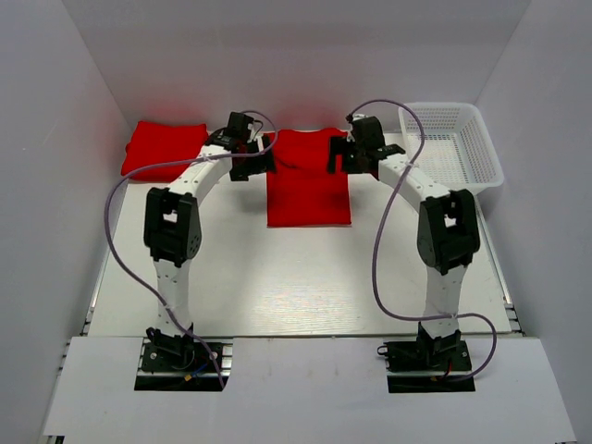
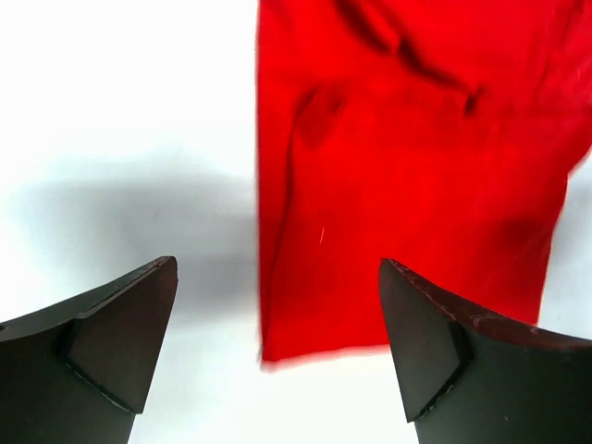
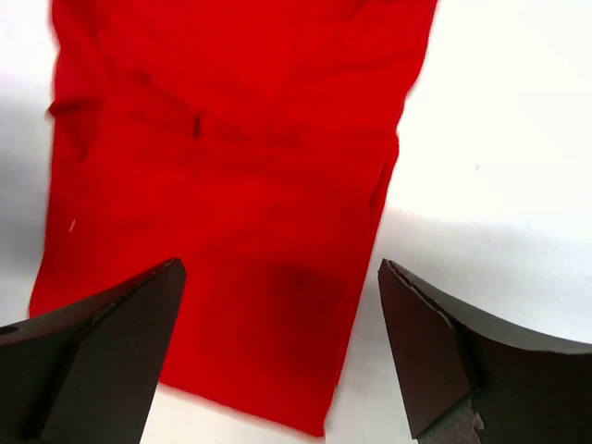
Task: Fold and stack the t-shirts
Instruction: Fold the folded rectangular tshirt in 1/3 of the way
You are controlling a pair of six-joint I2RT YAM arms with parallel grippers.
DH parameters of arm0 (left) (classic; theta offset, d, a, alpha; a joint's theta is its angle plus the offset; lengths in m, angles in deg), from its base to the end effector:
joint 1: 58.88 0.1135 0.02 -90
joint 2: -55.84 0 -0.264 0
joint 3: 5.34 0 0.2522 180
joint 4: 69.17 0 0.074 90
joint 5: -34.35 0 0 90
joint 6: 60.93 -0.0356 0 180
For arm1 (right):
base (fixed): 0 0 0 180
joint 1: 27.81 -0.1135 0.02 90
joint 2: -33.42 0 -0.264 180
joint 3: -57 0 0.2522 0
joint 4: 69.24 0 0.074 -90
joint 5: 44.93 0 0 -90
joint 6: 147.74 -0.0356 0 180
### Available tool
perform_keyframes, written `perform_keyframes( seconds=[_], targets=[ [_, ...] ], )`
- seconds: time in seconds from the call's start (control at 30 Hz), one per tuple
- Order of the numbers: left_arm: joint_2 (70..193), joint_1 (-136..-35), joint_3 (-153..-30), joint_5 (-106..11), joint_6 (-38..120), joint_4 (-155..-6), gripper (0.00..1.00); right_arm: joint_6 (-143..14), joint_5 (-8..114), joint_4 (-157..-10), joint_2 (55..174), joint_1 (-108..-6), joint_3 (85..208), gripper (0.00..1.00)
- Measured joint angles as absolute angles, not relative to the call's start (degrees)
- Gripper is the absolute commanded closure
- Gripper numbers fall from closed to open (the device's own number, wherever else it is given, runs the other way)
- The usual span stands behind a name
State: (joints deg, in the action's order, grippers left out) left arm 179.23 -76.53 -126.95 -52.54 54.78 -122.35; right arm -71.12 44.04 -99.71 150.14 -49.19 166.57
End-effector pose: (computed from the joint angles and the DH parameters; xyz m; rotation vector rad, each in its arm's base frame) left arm 0.4571 -0.1475 0.2364 -0.1586 2.5640 -0.3644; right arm 0.4432 0.1728 0.2510 -0.1467 2.2406 0.3106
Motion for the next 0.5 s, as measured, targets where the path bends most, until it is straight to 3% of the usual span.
perform_keyframes(
  seconds=[0.3, 0.5],
  targets=[
    [156.6, -76.4, -108.3, -53.6, 54.3, -121.2, 0.0, -70.7, 49.7, -98.6, 132.6, -49.6, 148.5, 0.09],
    [151.4, -77.2, -99.6, -52.9, 53.9, -120.2, 0.0, -71.3, 48.6, -99.1, 127.5, -49.7, 138.1, 0.09]
  ],
)
